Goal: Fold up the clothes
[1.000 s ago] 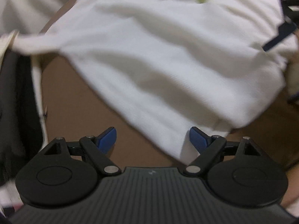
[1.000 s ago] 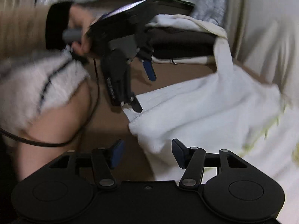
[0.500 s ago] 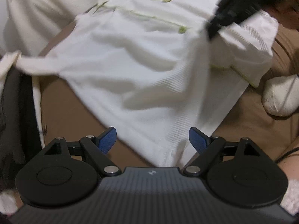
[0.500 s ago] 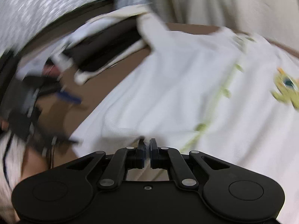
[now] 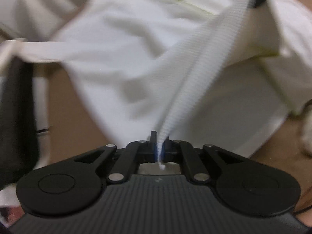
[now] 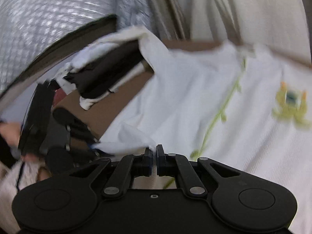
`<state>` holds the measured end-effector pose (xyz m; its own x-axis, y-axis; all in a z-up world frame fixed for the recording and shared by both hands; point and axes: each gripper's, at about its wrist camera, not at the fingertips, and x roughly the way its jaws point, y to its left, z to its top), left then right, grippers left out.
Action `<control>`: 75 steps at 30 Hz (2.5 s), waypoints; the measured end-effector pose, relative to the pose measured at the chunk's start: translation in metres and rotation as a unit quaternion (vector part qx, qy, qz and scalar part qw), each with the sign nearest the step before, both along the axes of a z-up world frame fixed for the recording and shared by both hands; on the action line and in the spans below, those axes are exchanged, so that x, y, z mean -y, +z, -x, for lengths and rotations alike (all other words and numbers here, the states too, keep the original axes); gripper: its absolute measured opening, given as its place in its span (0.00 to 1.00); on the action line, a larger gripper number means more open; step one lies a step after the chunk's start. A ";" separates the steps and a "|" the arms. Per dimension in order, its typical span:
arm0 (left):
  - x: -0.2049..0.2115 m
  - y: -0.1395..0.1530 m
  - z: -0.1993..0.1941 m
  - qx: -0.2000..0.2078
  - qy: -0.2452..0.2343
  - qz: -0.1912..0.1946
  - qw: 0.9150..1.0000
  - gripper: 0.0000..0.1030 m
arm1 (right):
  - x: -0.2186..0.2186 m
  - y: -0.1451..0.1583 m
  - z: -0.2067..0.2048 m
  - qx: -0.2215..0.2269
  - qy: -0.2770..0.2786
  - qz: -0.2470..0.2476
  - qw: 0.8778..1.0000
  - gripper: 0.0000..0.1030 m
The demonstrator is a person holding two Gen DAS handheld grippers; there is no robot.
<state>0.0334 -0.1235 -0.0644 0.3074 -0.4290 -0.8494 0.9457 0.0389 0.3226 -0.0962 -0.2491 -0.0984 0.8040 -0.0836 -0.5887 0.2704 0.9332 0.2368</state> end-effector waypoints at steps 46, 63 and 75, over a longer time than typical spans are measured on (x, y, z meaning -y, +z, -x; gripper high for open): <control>-0.124 0.018 -0.066 -0.115 0.317 0.050 0.940 1.00 | -0.055 -0.064 0.021 -0.087 0.090 -0.048 0.991 0.65; -0.214 0.048 -0.116 -0.309 0.471 0.159 0.811 1.00 | -0.004 -0.091 0.037 -0.050 -0.014 -0.189 0.981 0.65; -0.066 0.188 -0.164 -0.199 0.447 0.280 0.826 1.00 | 0.002 0.055 -0.030 0.017 0.010 -0.005 1.000 0.65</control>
